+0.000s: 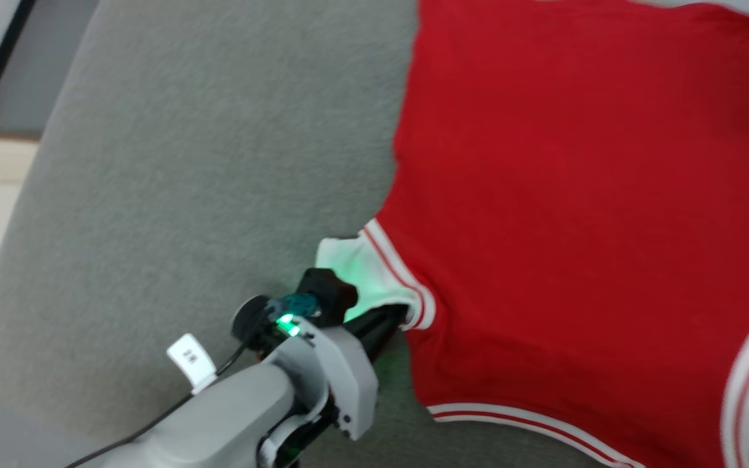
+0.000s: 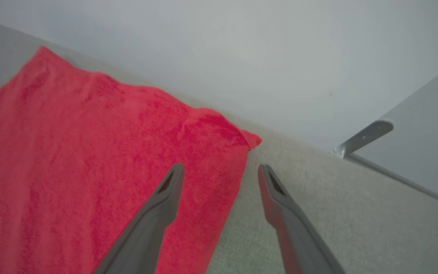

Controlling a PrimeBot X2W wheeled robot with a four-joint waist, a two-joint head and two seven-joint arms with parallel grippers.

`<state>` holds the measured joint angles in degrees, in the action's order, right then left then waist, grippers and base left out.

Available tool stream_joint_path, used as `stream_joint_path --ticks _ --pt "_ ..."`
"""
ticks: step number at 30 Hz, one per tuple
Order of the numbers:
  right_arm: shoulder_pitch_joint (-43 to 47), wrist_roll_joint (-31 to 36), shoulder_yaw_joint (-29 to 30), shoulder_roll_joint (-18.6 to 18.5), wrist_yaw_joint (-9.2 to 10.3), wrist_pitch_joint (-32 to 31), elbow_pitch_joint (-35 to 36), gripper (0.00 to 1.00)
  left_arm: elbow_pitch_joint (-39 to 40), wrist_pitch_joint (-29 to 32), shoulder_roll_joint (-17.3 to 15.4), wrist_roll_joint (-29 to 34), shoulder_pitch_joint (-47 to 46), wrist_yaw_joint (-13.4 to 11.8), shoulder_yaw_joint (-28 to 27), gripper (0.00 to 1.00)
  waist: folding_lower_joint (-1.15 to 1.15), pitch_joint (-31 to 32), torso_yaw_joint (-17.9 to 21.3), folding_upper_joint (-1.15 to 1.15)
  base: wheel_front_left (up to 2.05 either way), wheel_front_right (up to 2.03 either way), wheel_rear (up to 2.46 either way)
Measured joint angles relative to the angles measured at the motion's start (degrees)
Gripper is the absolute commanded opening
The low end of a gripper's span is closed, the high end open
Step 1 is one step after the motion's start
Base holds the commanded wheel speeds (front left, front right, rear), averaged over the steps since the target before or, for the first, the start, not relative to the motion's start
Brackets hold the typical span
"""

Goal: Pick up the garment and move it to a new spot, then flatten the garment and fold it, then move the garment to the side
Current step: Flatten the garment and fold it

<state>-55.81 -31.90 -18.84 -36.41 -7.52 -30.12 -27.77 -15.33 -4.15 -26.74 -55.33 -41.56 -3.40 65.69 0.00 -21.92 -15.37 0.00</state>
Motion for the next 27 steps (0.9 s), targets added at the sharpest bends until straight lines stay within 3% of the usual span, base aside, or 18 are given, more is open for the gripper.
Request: stream_joint_path --ticks 5,9,15,19,20,21,22,27 --pt "-5.9 -2.5 1.8 -0.1 0.01 -10.5 -9.6 1.00 -2.5 -0.9 3.4 0.9 -2.0 2.3 0.8 0.00 0.00 -2.6 -4.0 0.00 0.00 0.00 0.00" --pt "-10.3 0.6 3.1 0.6 0.01 -16.2 -15.7 1.00 -4.1 -1.7 5.5 1.1 -3.1 3.9 1.2 0.00 0.00 -4.9 -6.6 0.00 0.00 0.00 0.00" --pt "-15.1 6.7 6.8 1.4 0.00 -20.5 -22.7 1.00 -6.1 -2.8 8.3 1.3 -4.3 6.0 1.6 0.00 0.00 -7.6 -9.7 0.00 0.00 0.00 0.00" --pt "-16.5 11.2 9.3 1.6 0.00 -19.7 -25.1 1.00 -7.6 -3.5 9.9 1.2 -5.0 7.1 1.8 0.00 0.00 -8.8 -11.5 0.00 0.00 0.00 0.00" --pt "-16.7 12.2 9.5 1.7 0.00 -19.5 -25.3 0.68 -7.9 -3.6 10.2 1.1 -5.0 7.3 1.9 0.00 0.00 -9.0 -11.8 0.00 0.00 0.00 0.00" --pt "-16.8 13.2 9.8 1.8 0.00 -18.7 -25.4 0.09 -8.2 -3.7 10.5 1.0 -5.1 7.5 1.9 0.00 0.00 -9.3 -12.0 0.00 0.00 0.00 0.00" --pt "-16.8 14.0 10.4 2.0 0.00 -18.0 -25.5 0.00 -8.5 -3.9 10.7 0.8 -5.2 7.7 1.8 0.00 0.00 -9.6 -12.2 0.00 0.00 0.00 0.00" --pt "-16.7 16.4 12.4 3.8 0.01 -15.5 -26.1 0.00 -10.1 -4.3 11.3 0.4 -5.4 8.5 1.8 0.00 0.00 -9.7 -12.3 0.00 0.00 0.00 0.00"
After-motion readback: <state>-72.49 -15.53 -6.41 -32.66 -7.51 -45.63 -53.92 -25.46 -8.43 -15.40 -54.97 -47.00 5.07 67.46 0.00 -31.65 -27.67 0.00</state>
